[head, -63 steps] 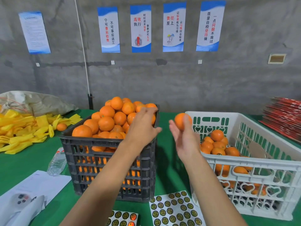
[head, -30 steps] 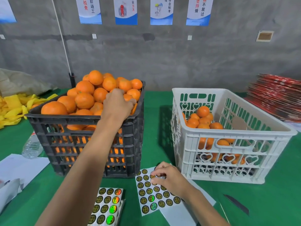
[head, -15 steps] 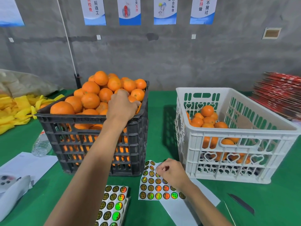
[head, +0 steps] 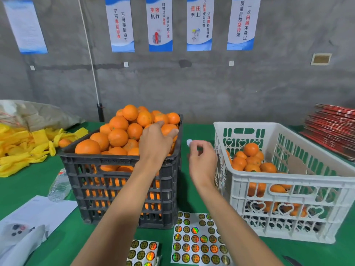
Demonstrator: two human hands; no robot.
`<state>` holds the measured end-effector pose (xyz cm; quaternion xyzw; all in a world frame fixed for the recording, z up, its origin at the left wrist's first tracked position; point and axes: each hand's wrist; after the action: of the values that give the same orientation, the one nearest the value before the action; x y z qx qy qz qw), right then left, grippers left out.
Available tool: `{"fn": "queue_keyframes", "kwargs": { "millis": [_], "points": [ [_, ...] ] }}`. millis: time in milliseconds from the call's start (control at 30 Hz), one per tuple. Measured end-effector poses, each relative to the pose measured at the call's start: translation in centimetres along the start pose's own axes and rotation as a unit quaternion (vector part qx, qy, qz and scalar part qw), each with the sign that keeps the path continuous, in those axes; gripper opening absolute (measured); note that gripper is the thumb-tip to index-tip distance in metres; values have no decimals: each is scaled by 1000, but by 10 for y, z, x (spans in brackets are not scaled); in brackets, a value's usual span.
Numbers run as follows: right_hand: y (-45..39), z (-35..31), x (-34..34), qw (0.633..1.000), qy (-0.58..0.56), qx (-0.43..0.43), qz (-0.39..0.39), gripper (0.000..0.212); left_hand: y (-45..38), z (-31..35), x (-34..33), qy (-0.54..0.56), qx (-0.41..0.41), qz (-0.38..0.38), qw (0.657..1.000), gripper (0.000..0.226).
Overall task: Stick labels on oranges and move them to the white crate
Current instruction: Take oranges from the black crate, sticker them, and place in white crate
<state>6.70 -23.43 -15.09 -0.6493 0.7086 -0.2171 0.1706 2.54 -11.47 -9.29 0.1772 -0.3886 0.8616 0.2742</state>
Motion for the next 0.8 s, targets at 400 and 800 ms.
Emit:
{"fn": "queue_keyframes", "kwargs": {
  "millis": [400, 800],
  "points": [
    [-19, -19, -13, 986, 26, 101, -128, 56, -6, 19, 5, 118, -43, -48, 991, 38],
    [-50, -13, 20, 777, -579, -198, 149, 45, -62, -30, 4, -65, 62, -276, 957, 65]
  ]
}}
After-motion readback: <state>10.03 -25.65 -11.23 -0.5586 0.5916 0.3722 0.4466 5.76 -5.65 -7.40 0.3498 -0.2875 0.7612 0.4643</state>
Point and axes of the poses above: each hand's wrist, its own y-axis away from the middle knuckle, its own x-axis out of the back of the hand, z = x × y, and after that the axes turned 2 degrees about -y, right-handed
